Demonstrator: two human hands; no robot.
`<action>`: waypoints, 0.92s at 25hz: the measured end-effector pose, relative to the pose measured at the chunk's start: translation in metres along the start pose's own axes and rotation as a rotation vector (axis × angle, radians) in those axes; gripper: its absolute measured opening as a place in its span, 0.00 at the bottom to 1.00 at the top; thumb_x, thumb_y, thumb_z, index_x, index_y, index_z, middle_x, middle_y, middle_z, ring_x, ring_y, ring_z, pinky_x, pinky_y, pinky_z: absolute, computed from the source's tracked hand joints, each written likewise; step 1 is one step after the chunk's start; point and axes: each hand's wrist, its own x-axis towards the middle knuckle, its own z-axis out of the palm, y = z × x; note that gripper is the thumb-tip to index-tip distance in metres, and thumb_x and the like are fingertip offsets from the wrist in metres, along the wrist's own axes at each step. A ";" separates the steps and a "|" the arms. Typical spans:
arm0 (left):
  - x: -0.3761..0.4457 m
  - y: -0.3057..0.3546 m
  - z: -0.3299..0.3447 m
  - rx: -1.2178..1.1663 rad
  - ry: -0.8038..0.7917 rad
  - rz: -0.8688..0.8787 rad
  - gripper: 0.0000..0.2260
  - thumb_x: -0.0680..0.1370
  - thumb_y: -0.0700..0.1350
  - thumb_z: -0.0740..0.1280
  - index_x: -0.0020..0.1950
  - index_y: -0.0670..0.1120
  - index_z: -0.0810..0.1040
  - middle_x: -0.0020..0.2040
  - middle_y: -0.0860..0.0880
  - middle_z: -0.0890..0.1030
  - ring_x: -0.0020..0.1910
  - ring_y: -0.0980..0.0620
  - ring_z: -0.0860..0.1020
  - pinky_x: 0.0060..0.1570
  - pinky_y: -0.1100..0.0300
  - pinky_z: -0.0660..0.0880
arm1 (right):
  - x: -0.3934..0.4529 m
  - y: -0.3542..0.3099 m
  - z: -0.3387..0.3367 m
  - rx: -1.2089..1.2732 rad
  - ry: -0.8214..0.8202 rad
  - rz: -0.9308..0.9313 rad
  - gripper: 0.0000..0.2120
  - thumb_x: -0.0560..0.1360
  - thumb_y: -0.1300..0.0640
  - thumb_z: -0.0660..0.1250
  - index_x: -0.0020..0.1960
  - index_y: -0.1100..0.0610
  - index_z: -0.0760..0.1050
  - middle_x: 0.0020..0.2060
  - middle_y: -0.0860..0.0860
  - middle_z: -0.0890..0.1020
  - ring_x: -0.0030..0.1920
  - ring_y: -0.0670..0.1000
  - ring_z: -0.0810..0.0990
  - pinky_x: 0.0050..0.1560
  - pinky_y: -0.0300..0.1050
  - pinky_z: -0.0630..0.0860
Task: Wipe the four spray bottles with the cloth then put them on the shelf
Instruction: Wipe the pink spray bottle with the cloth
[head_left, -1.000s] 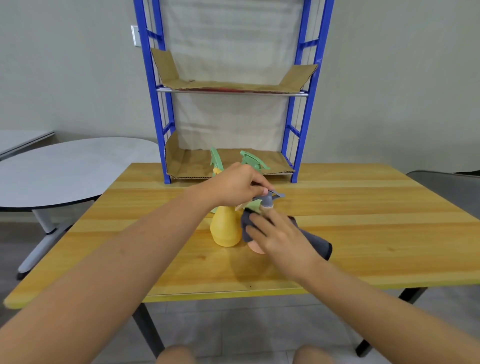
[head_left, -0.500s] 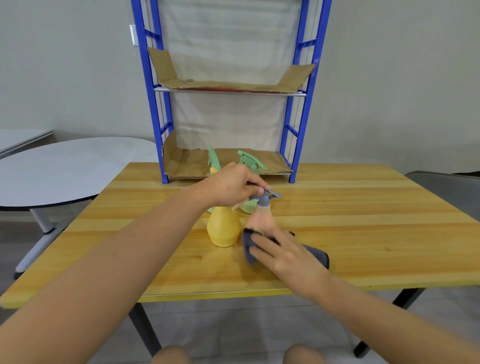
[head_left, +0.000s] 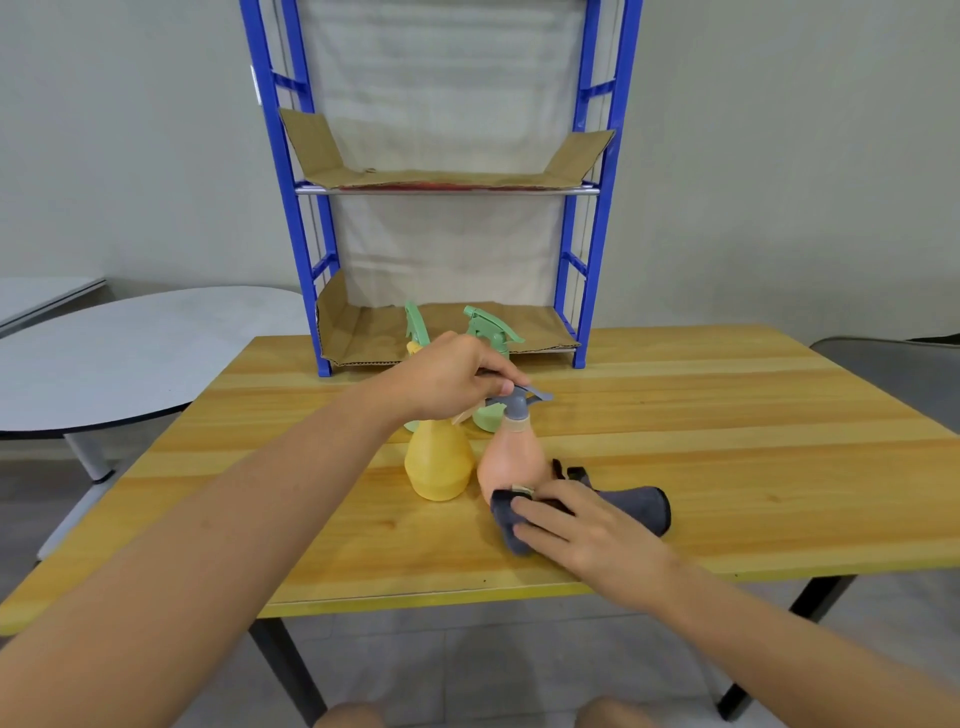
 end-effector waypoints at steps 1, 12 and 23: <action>0.000 0.000 0.000 0.001 -0.004 0.004 0.10 0.81 0.45 0.68 0.61 0.55 0.84 0.57 0.56 0.84 0.53 0.60 0.80 0.51 0.67 0.74 | 0.003 0.003 -0.002 0.017 0.007 0.023 0.13 0.79 0.67 0.58 0.57 0.60 0.80 0.60 0.55 0.79 0.56 0.59 0.78 0.55 0.52 0.77; 0.002 0.001 -0.004 0.038 -0.034 0.037 0.10 0.82 0.44 0.68 0.59 0.54 0.85 0.48 0.61 0.82 0.48 0.66 0.78 0.41 0.74 0.68 | -0.016 0.017 0.000 0.104 -0.036 0.100 0.13 0.73 0.67 0.71 0.56 0.59 0.78 0.60 0.56 0.78 0.55 0.59 0.75 0.54 0.51 0.76; 0.003 0.002 -0.002 0.008 -0.045 0.030 0.10 0.81 0.43 0.68 0.57 0.55 0.85 0.50 0.59 0.83 0.51 0.62 0.79 0.48 0.69 0.73 | -0.018 0.014 -0.009 0.204 -0.044 0.218 0.11 0.71 0.67 0.73 0.52 0.58 0.82 0.55 0.53 0.82 0.53 0.57 0.79 0.53 0.52 0.79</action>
